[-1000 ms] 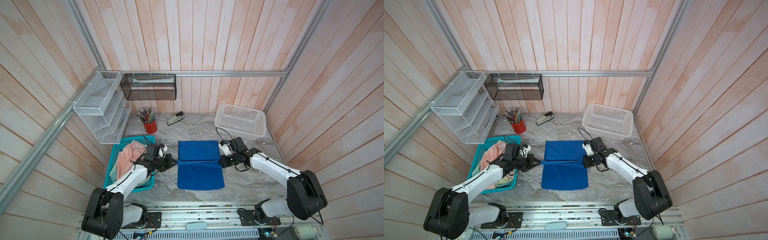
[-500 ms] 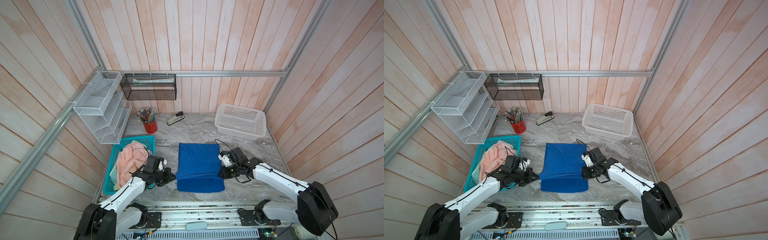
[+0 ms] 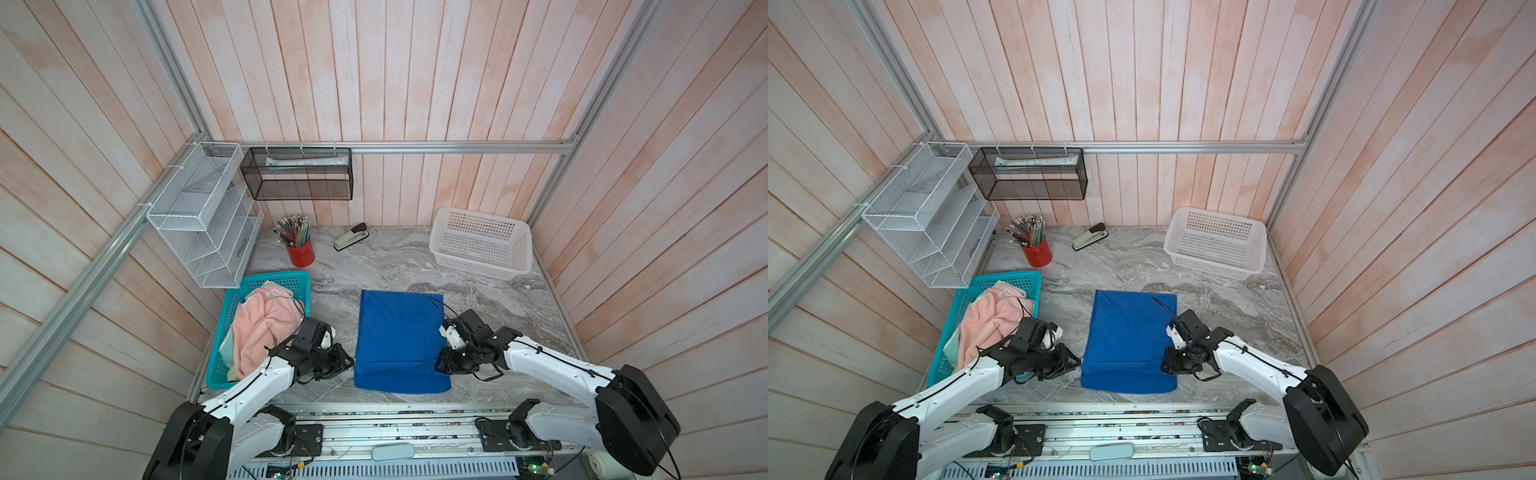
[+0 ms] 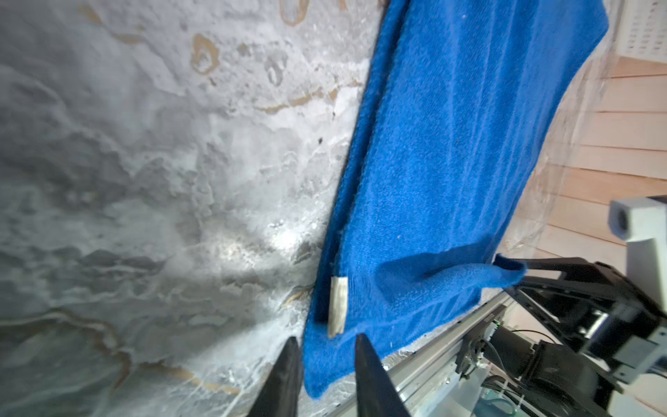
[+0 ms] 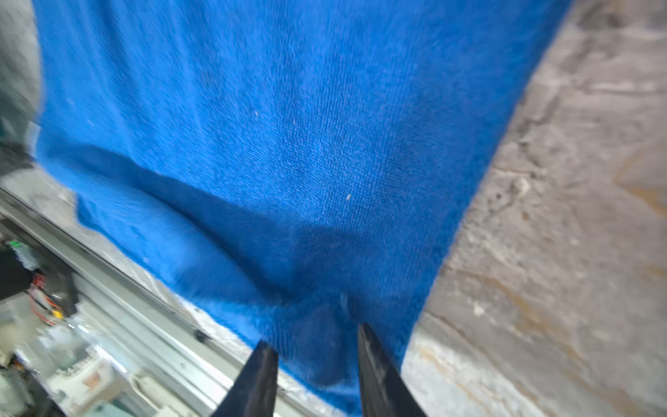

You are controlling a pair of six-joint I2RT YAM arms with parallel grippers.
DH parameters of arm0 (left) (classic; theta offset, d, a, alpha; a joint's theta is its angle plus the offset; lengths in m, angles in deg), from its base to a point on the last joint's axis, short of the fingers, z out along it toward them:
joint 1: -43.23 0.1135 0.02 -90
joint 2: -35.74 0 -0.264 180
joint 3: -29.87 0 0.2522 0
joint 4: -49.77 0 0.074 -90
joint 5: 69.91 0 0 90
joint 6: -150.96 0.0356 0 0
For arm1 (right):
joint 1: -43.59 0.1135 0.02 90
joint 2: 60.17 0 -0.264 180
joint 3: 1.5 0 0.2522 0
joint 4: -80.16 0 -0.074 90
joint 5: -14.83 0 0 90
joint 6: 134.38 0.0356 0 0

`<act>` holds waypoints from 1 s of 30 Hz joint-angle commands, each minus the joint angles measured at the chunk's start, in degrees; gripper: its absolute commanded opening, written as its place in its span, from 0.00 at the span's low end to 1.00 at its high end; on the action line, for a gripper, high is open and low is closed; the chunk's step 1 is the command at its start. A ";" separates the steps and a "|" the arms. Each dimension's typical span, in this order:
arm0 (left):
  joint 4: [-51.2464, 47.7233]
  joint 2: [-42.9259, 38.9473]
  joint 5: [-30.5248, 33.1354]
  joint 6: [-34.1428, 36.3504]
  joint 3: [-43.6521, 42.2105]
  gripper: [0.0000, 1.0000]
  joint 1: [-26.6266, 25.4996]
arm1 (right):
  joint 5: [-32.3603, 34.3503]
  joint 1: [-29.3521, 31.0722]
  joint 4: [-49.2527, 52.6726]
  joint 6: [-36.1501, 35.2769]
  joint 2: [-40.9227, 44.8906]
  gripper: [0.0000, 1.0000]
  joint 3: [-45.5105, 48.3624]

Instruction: Fold and stack the towels

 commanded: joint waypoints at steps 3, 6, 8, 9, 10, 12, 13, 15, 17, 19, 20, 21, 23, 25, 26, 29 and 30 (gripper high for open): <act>-1.91 -0.93 3.27 0.54 1.21 0.31 -0.90 | -1.11 -0.09 1.96 1.51 1.65 0.45 -1.39; -2.54 0.68 6.07 1.20 3.81 0.31 -2.87 | -3.06 -0.98 1.59 -0.16 0.55 0.45 -3.03; -3.03 2.99 8.37 1.92 6.68 0.31 -5.11 | -2.31 -1.33 0.91 -0.92 -0.54 0.45 -4.00; -2.93 4.14 9.49 2.13 7.72 0.31 -6.26 | -1.47 -1.71 0.10 -0.97 -1.09 0.45 -4.05; -2.49 5.41 10.44 2.25 9.25 0.31 -7.47 | -0.59 -2.16 -1.34 -1.01 -1.94 0.45 -4.06; -1.10 8.71 11.61 2.97 11.77 0.31 -9.20 | 0.54 -3.69 -5.14 -1.72 -5.12 0.43 -4.50; -0.19 10.81 12.00 3.27 12.83 0.31 -9.86 | 0.04 -4.66 -6.53 -2.52 -7.53 0.41 -5.32; 1.56 15.31 11.67 3.85 15.44 0.31 -10.60 | -1.51 -6.11 -7.79 -5.00 -12.72 0.36 -8.22; 4.02 19.77 11.05 4.24 17.30 0.31 -11.22 | -1.47 -6.47 -7.52 -7.01 -18.10 0.31 -11.85; 6.13 24.30 10.31 4.43 19.19 0.32 -11.24 | -0.89 -6.56 -7.33 -9.23 -23.01 0.29 -15.17; 6.64 26.16 10.46 4.67 20.01 0.32 -11.24 | -0.67 -6.71 -7.42 -10.24 -24.82 0.28 -16.34; 7.07 28.20 10.81 4.98 21.03 0.33 -11.27 | -0.15 -7.10 -7.50 -11.16 -26.88 0.26 -17.88; 7.22 31.76 11.28 5.80 23.40 0.35 -10.82 | -0.07 -8.30 -7.16 -12.56 -30.41 0.24 -20.56; 6.52 35.20 11.03 6.90 26.51 0.36 -9.94 | -0.05 -9.49 -5.83 -14.09 -33.19 0.24 -23.64; 6.09 36.24 11.02 7.33 27.62 0.36 -9.52 | 0.32 -9.84 -5.12 -14.85 -33.85 0.24 -25.16; 4.80 37.69 11.33 8.76 31.11 0.36 -8.32 | 2.13 -10.52 -1.80 -16.68 -34.39 0.25 -29.37; 3.94 37.66 11.87 9.24 32.28 0.37 -7.95 | 2.83 -10.53 -0.31 -17.06 -34.08 0.26 -30.48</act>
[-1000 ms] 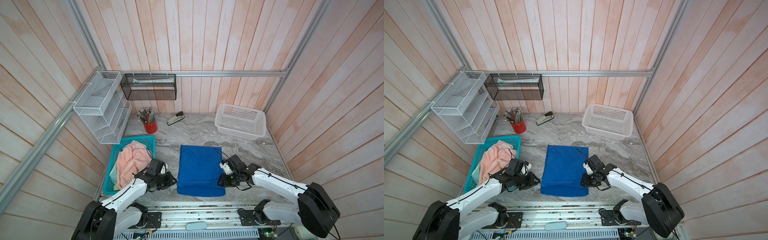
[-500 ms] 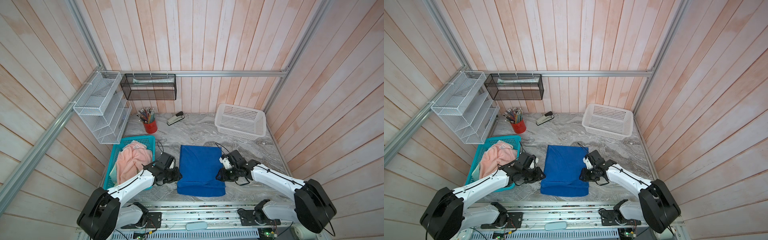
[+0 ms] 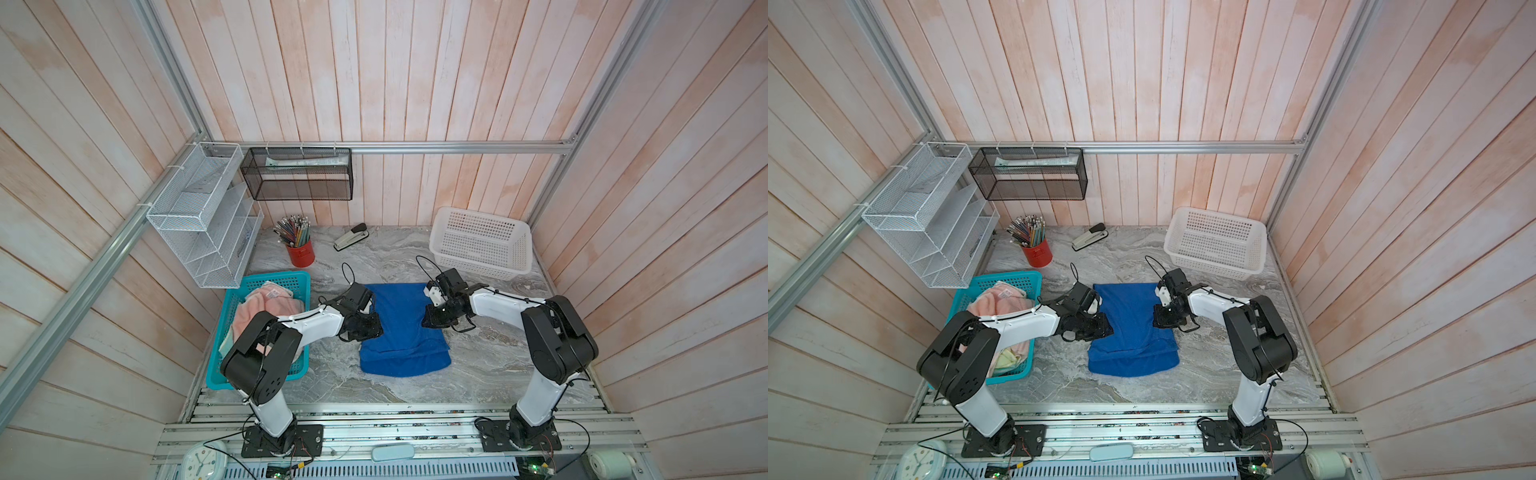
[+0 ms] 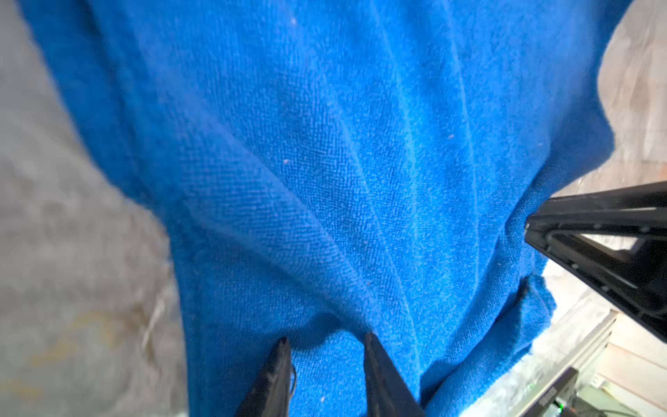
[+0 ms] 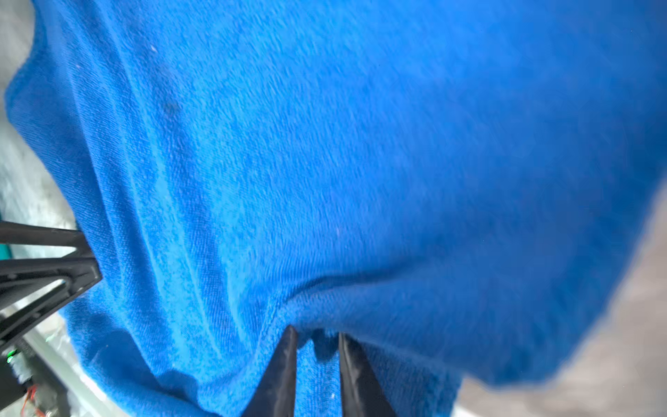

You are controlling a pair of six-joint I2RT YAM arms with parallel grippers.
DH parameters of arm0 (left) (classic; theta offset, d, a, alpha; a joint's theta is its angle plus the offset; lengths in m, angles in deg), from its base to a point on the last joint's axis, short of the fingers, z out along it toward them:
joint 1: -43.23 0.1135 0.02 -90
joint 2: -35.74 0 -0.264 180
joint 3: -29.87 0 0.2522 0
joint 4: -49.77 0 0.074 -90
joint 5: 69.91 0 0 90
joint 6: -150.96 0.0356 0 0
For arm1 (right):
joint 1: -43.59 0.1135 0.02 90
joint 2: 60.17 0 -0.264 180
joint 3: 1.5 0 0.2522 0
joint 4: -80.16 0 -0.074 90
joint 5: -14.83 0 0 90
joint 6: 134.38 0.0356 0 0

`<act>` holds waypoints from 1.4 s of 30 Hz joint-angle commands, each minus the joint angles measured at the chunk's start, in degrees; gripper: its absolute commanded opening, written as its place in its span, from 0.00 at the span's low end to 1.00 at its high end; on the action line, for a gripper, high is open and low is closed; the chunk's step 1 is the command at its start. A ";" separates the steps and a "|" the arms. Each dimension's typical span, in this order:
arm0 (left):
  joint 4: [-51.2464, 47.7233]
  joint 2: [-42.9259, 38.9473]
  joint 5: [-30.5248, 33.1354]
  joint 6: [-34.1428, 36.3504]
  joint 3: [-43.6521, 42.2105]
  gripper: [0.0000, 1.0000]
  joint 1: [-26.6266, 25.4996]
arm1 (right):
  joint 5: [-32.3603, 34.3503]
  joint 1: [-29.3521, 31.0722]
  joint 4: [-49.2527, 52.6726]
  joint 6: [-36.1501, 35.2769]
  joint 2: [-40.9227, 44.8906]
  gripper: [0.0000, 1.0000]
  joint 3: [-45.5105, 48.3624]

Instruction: Fold and stack the towels

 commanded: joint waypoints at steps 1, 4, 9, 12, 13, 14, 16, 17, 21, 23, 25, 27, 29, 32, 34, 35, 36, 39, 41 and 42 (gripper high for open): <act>-2.79 0.54 2.65 3.31 3.19 0.37 1.42 | 3.56 -0.35 5.94 -3.57 0.38 0.28 -3.58; -5.29 -2.14 5.32 4.51 4.36 0.37 1.22 | 3.31 0.27 6.55 -2.16 3.32 0.30 -2.38; -8.43 -7.49 9.34 1.87 1.33 0.42 -2.16 | -0.69 4.48 2.64 1.11 5.80 0.31 0.88; -6.75 -13.16 8.50 -4.54 -5.48 0.46 -2.41 | -2.18 7.55 0.79 1.35 3.24 0.31 -0.04; -6.15 -15.28 8.49 -6.54 -7.85 0.47 -2.45 | -2.20 8.62 0.71 1.33 1.97 0.31 -1.05; -5.70 -17.00 8.40 -7.78 -9.77 0.48 -2.41 | -2.27 9.47 0.75 1.28 0.85 0.32 -1.96; -5.13 -20.31 8.24 -9.85 -13.25 0.50 -2.46 | -2.62 11.35 0.59 1.16 -1.38 0.32 -4.04; -4.97 -21.40 7.87 -10.28 -14.34 0.49 -2.43 | -2.70 12.16 0.45 1.12 -2.28 0.31 -4.81; -4.34 -24.39 5.91 -11.77 -17.74 0.40 -2.48 | -2.85 15.09 0.44 1.26 -5.15 0.31 -7.72; -3.15 -25.21 5.33 -12.17 -19.01 0.40 -2.53 | -2.89 16.13 0.20 1.35 -5.97 0.32 -8.44; -1.57 -25.03 4.58 -12.16 -19.78 0.40 -2.55 | -3.06 16.67 -0.32 1.70 -6.71 0.32 -8.47; -0.37 -23.92 4.18 -11.84 -19.72 0.40 -2.51 | -3.27 16.78 -0.83 1.99 -7.29 0.32 -8.31; 1.12 -22.42 3.35 -11.55 -19.61 0.40 -2.55 | -3.62 16.85 -1.34 2.30 -7.69 0.32 -7.95; 3.11 -20.25 2.85 -11.20 -19.61 0.41 -2.49 | -4.11 16.95 -1.75 2.61 -8.35 0.32 -7.56; 3.11 -19.94 2.98 -10.86 -18.90 0.28 -2.54 | -3.73 16.96 -1.45 2.58 -8.73 0.32 -7.59; 2.66 -20.26 3.15 -10.64 -18.44 0.21 -2.56 | -3.50 16.96 -1.36 2.62 -8.88 0.32 -7.59; 1.83 -20.88 3.71 -10.35 -17.99 0.13 -2.63 | -3.12 16.97 -1.31 2.60 -9.05 0.32 -7.51; -2.12 -23.23 4.83 -8.97 -16.35 0.00 -2.63 | -2.32 16.98 -1.44 2.97 -9.75 0.32 -7.50; -4.70 -24.66 4.29 -8.24 -15.60 0.00 -2.57 | -1.72 16.96 -1.32 3.29 -10.28 0.32 -7.63; -5.86 -25.34 3.54 -8.03 -15.39 0.00 -2.64 | -1.50 16.96 -1.23 3.45 -10.55 0.32 -7.76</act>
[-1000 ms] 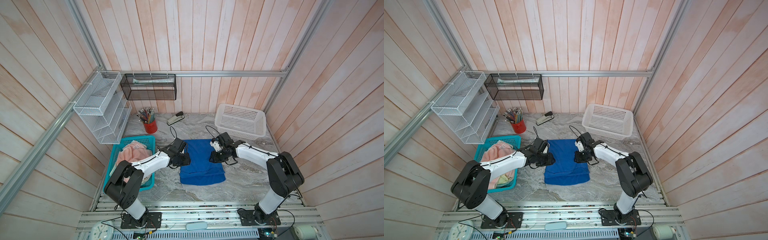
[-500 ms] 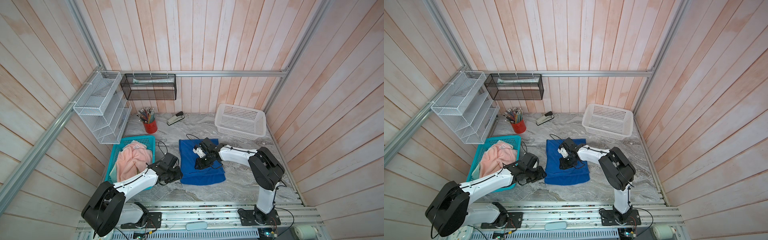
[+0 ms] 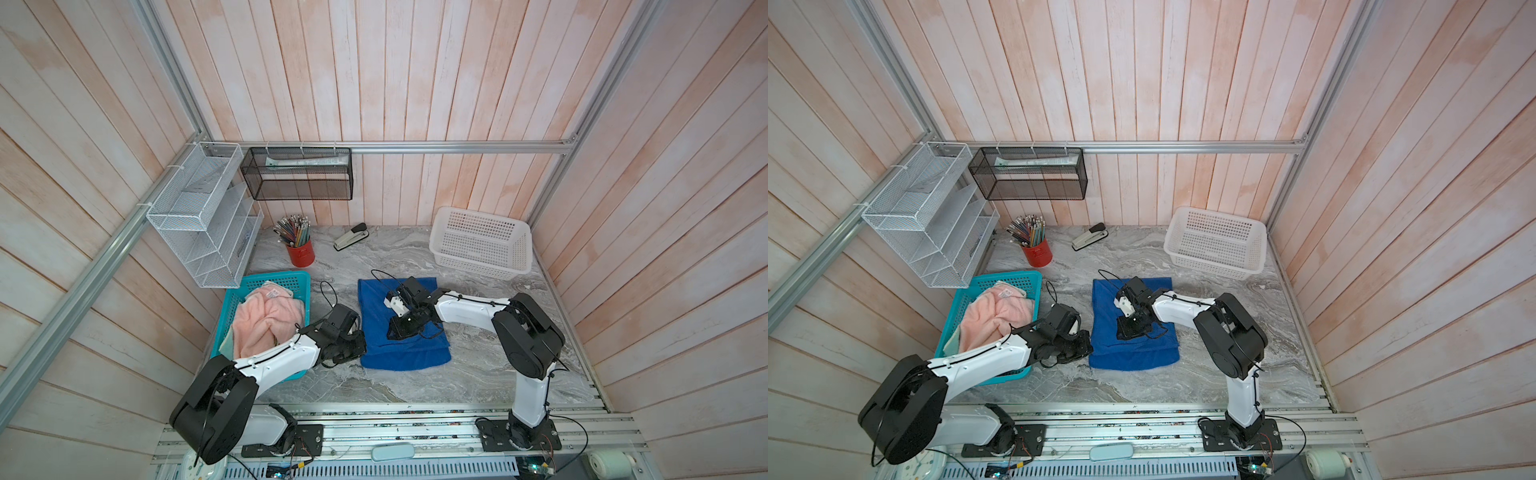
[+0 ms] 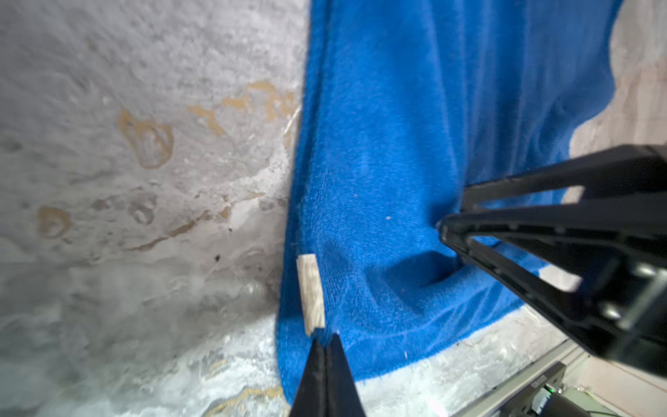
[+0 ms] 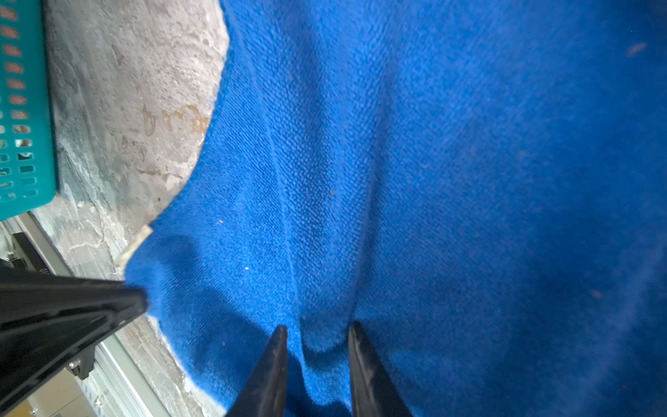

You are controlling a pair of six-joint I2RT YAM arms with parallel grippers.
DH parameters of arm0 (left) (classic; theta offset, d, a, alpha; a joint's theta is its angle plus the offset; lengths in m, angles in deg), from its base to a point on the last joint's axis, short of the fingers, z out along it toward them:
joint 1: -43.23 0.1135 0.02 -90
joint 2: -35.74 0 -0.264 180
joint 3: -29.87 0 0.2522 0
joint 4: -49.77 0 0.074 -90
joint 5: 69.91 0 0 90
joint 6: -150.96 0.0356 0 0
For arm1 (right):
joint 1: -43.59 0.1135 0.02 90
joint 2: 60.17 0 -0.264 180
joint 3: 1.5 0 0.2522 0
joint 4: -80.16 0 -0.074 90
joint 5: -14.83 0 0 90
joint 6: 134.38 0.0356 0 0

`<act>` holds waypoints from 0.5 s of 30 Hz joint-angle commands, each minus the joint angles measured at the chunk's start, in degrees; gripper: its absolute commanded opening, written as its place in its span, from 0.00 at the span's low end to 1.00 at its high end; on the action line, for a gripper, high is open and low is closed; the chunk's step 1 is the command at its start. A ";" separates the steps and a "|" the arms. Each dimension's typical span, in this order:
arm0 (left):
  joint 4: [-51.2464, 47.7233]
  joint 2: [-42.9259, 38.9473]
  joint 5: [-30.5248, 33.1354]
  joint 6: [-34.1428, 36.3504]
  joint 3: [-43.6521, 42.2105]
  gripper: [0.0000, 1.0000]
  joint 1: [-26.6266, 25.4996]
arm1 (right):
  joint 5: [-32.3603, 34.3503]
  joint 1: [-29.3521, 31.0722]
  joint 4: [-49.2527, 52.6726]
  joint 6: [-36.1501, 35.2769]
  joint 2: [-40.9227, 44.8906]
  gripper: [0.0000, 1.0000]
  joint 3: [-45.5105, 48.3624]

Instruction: Fold and stack the towels

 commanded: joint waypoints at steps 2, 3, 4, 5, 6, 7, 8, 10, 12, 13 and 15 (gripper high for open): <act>-5.44 -3.73 -2.43 1.54 1.99 0.00 -0.08 | 2.07 0.22 0.44 1.01 -3.52 0.32 -0.22; -6.17 -4.65 -3.25 1.23 1.69 0.00 -0.25 | 2.22 0.22 0.52 1.06 -3.48 0.32 -0.22; -7.00 -5.47 -3.88 0.84 1.32 0.00 -0.32 | 2.49 0.22 0.59 1.02 -3.41 0.32 -0.16; -7.60 -6.27 -4.36 0.45 0.82 0.00 -0.43 | 2.77 0.22 0.51 1.07 -3.30 0.32 0.03; -8.37 -7.09 -4.63 0.00 0.33 0.00 -0.50 | 2.85 0.22 0.42 1.01 -3.10 0.32 0.22; -8.89 -7.95 -5.04 -0.43 -0.40 0.00 -0.48 | 2.94 0.22 0.62 0.94 -2.91 0.32 0.33; -9.18 -8.50 -5.54 -0.78 -0.99 0.00 -0.48 | 2.95 0.22 0.68 0.87 -2.66 0.33 0.46; -9.42 -8.71 -7.24 -1.20 -2.18 0.00 -0.52 | 3.25 0.22 0.54 0.84 -1.54 0.35 0.99; -8.80 -7.96 -8.57 -1.29 -3.07 0.00 -0.52 | 3.62 0.22 0.86 0.75 -0.11 0.37 1.43; -8.12 -7.47 -9.18 -1.35 -3.58 0.00 -0.51 | 3.65 0.22 1.34 0.69 1.08 0.39 1.49; -7.16 -6.09 -10.15 -1.34 -3.97 0.00 -0.28 | 4.27 0.22 2.46 0.79 4.24 0.41 2.07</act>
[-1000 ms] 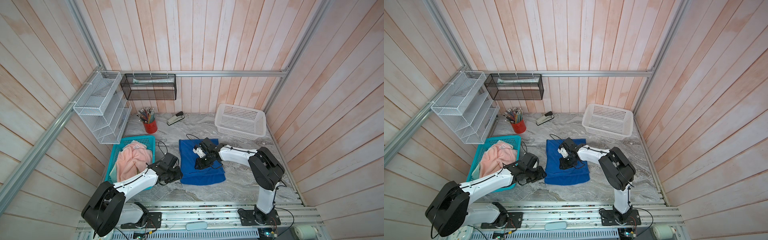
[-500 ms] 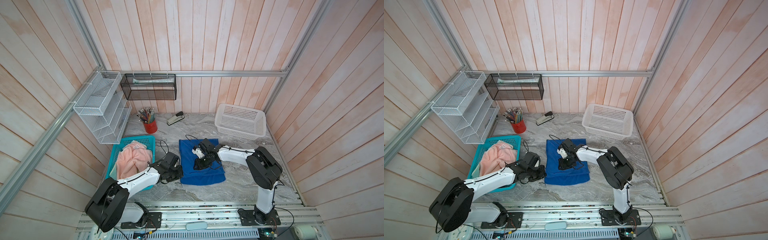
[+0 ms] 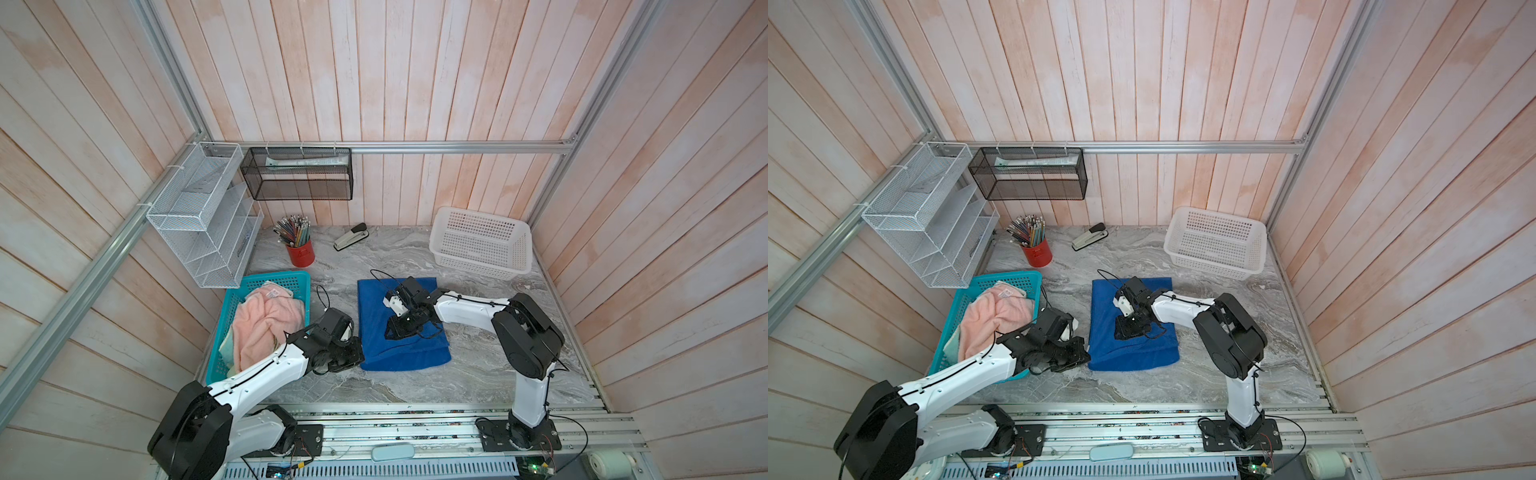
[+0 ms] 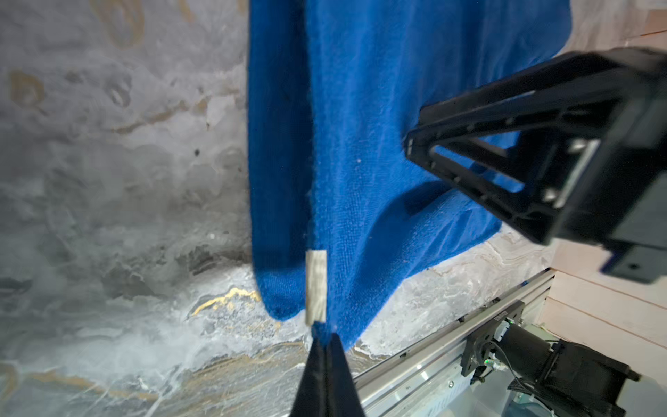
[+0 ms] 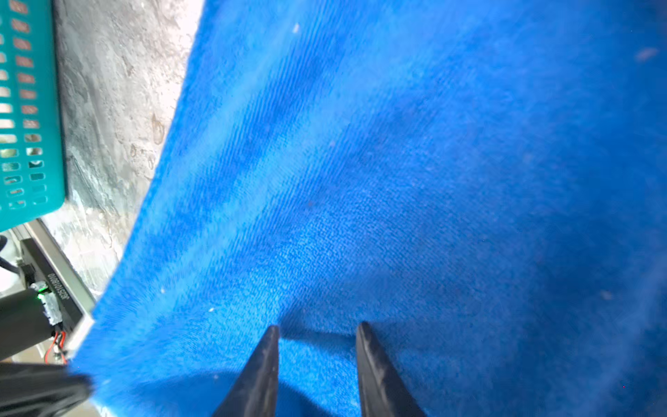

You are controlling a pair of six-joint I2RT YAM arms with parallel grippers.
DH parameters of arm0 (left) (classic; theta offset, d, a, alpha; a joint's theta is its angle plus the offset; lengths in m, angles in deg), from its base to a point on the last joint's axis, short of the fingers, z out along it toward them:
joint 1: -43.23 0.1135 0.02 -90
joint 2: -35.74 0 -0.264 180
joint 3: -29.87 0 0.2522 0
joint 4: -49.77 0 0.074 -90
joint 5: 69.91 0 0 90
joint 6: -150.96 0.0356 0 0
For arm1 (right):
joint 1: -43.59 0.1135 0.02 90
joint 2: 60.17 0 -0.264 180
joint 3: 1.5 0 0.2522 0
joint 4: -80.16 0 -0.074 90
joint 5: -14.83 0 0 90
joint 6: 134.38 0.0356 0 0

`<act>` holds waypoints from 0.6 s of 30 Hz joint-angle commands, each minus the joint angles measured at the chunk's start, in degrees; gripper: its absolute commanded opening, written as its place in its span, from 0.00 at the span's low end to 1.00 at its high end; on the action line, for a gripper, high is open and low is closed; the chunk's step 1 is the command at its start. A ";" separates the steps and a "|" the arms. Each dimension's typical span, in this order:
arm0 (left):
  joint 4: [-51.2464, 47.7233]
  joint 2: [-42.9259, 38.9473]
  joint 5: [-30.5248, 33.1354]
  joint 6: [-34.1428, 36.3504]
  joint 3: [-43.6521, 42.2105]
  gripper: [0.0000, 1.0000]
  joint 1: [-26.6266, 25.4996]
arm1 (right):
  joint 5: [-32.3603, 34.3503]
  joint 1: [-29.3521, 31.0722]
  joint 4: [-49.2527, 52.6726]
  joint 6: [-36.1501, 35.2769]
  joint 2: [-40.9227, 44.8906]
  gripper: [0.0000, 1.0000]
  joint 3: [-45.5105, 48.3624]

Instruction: Fold and stack the towels

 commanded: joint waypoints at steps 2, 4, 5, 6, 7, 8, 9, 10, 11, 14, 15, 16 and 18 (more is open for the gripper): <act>-0.02 2.86 -3.11 -0.06 -0.94 0.00 0.31 | 5.22 -0.11 4.30 0.19 7.45 0.43 2.90; -0.25 3.90 -2.48 0.28 -0.43 0.00 0.49 | 7.12 -0.84 5.85 1.06 12.01 0.43 5.41; -0.37 4.09 -2.26 0.43 -0.27 0.00 0.73 | 7.44 -1.52 6.33 1.50 13.90 0.43 6.89; -0.30 4.30 -2.21 0.70 -0.10 0.00 0.98 | 7.41 -2.67 6.77 1.95 16.00 0.43 8.93; -0.29 4.54 -2.36 1.12 0.16 0.00 1.23 | 7.20 -4.06 6.96 2.38 17.87 0.43 11.29; -0.39 4.79 -2.47 1.54 0.39 0.00 1.45 | 6.98 -5.52 7.01 2.67 19.44 0.43 13.40; -0.58 5.04 -2.56 2.00 0.63 0.00 1.79 | 6.73 -7.01 6.84 2.82 20.99 0.43 15.88; -0.75 5.23 -2.58 2.37 0.80 0.00 2.11 | 6.54 -8.95 6.57 2.82 22.28 0.43 18.00; -0.85 5.37 -2.60 2.77 0.92 0.00 2.53 | 6.01 -10.50 6.45 2.68 23.23 0.43 19.56; -0.92 5.86 -2.75 3.74 1.22 0.00 3.25 | 4.66 -14.37 5.82 1.56 24.48 0.43 22.20; -0.93 6.10 -2.84 4.01 1.37 0.00 3.41 | 4.22 -15.20 5.70 1.02 24.41 0.43 22.38; -0.95 6.37 -3.02 4.27 1.56 0.00 3.55 | 3.76 -15.78 5.52 0.67 24.12 0.43 22.26; -0.88 6.91 -3.18 4.58 1.98 0.00 3.56 | 3.36 -16.46 5.04 0.06 23.31 0.43 21.96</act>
